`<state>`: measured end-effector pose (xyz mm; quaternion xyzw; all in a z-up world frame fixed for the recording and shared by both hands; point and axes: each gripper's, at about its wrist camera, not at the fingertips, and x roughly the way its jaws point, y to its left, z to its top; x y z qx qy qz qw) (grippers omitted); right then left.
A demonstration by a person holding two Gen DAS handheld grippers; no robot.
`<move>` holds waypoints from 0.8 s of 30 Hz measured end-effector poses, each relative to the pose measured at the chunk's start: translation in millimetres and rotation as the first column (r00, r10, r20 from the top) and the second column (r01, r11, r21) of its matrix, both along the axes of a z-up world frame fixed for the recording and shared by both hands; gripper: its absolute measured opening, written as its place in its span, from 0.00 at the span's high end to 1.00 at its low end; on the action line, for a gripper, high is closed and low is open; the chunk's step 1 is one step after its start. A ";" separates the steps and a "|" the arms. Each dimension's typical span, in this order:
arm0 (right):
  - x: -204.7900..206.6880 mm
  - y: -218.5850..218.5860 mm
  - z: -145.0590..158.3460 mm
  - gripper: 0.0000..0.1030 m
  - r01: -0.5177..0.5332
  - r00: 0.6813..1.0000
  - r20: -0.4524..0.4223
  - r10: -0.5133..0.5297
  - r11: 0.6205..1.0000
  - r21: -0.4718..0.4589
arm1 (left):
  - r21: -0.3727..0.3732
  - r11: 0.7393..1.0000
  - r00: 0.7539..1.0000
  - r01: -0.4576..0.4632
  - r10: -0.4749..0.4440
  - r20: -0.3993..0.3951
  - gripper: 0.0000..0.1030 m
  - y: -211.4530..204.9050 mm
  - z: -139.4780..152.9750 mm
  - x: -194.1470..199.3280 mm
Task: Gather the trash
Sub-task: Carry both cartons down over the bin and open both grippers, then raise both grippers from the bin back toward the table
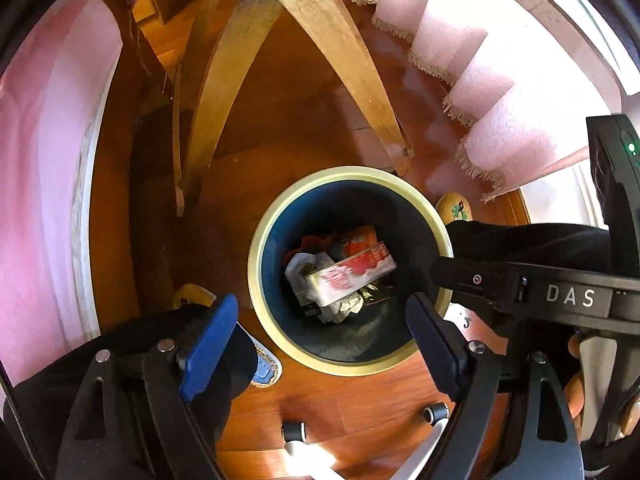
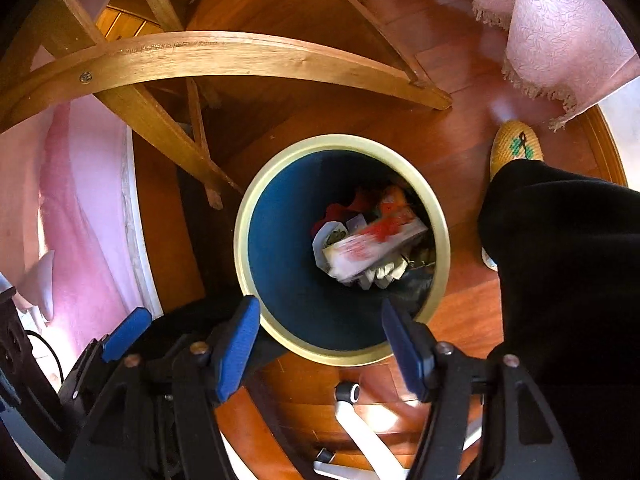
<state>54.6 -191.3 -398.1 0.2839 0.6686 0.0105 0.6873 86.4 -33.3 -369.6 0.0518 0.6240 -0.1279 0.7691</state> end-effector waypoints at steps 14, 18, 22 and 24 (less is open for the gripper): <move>-4.5 -1.2 4.4 0.38 -0.010 1.000 0.011 0.011 0.999 -0.049 | 0.003 1.000 1.000 -0.009 0.009 0.023 0.18 2.7 4.1 -5.9; -8.7 -2.8 8.4 0.38 -0.012 1.000 0.024 0.014 0.998 -0.065 | -0.010 0.999 0.999 -0.032 0.032 0.036 0.18 9.1 8.5 -8.2; -14.0 -2.2 14.7 0.38 -0.024 0.999 0.039 0.028 0.996 -0.089 | -0.010 0.999 0.998 -0.037 0.037 0.056 0.18 13.4 13.1 -13.0; -17.5 -1.7 17.9 0.38 -0.035 0.998 0.042 0.040 0.994 -0.104 | -0.009 0.999 0.997 -0.031 0.032 0.076 0.18 13.4 17.3 -17.0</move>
